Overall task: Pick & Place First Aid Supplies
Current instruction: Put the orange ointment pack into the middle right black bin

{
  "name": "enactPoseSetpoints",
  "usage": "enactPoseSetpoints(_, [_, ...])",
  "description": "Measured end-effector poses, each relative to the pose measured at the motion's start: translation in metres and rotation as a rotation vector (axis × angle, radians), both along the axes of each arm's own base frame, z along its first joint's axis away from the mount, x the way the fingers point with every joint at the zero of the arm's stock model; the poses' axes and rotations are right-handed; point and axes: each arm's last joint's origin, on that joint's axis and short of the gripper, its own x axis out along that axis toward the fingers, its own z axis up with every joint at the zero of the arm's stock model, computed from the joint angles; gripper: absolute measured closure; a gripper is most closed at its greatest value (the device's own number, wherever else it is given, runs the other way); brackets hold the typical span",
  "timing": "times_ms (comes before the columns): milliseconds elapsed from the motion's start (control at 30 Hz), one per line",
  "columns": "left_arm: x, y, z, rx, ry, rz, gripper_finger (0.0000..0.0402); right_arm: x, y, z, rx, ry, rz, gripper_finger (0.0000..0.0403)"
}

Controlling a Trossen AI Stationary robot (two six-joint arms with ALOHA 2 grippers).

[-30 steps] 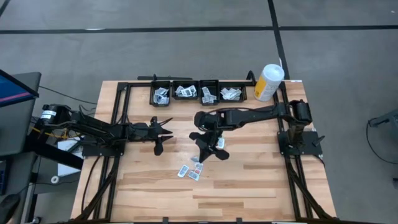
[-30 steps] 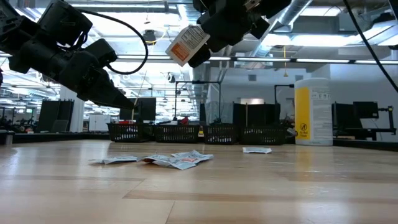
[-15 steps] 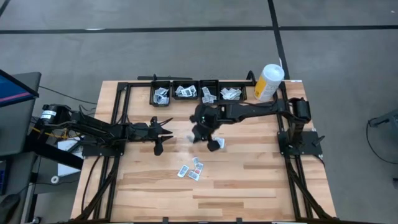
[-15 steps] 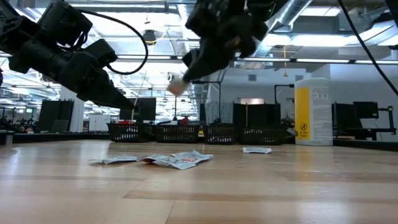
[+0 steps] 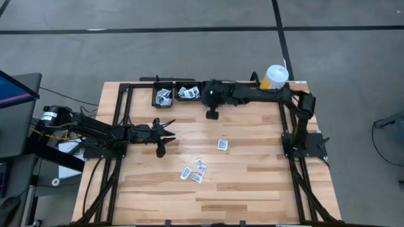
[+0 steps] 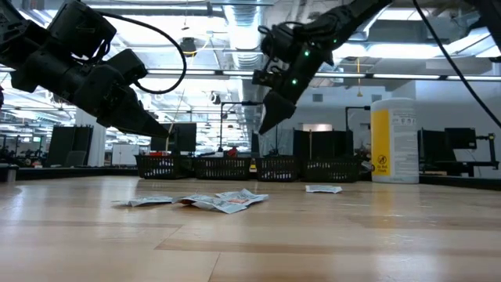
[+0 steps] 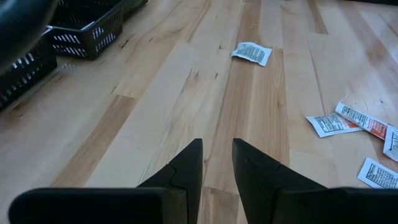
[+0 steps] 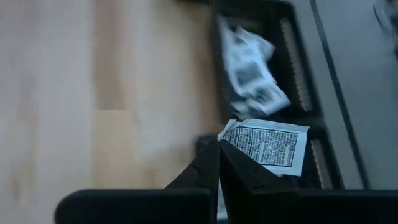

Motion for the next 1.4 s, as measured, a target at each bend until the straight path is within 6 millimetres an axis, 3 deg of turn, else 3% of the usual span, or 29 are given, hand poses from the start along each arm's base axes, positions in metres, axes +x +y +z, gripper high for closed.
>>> enactPoseSetpoints(133, [0.000, 0.000, 0.000, 0.000, 0.000, 0.000, 0.0314, -0.010, -0.022, 0.000, 0.045, -0.024, -0.119, 0.0397])
enactPoseSetpoints(300, [0.000, 0.000, 0.000, 0.000, 0.000, 0.000, 0.0314, -0.018, -0.036, -0.002, 0.071, -0.020, -0.181, 0.0383])
enactPoseSetpoints(600, [0.000, 0.000, 0.000, 0.000, -0.001, 0.000, 0.0314, -0.019, -0.037, -0.002, 0.075, -0.013, -0.187, 0.0327])
enactPoseSetpoints(933, [0.000, 0.000, 0.000, 0.000, -0.001, 0.000, 0.0314, -0.017, -0.036, -0.001, 0.109, -0.040, -0.151, 0.0321])
enactPoseSetpoints(1167, [0.000, 0.000, 0.000, 0.000, -0.001, 0.000, 0.0314, -0.007, -0.012, -0.001, 0.336, -0.116, 0.199, 0.0321])
enactPoseSetpoints(1400, [0.000, 0.000, 0.000, 0.000, -0.001, 0.000, 0.0314, 0.011, 0.043, 0.000, 0.334, -0.095, 0.417, 0.0321])
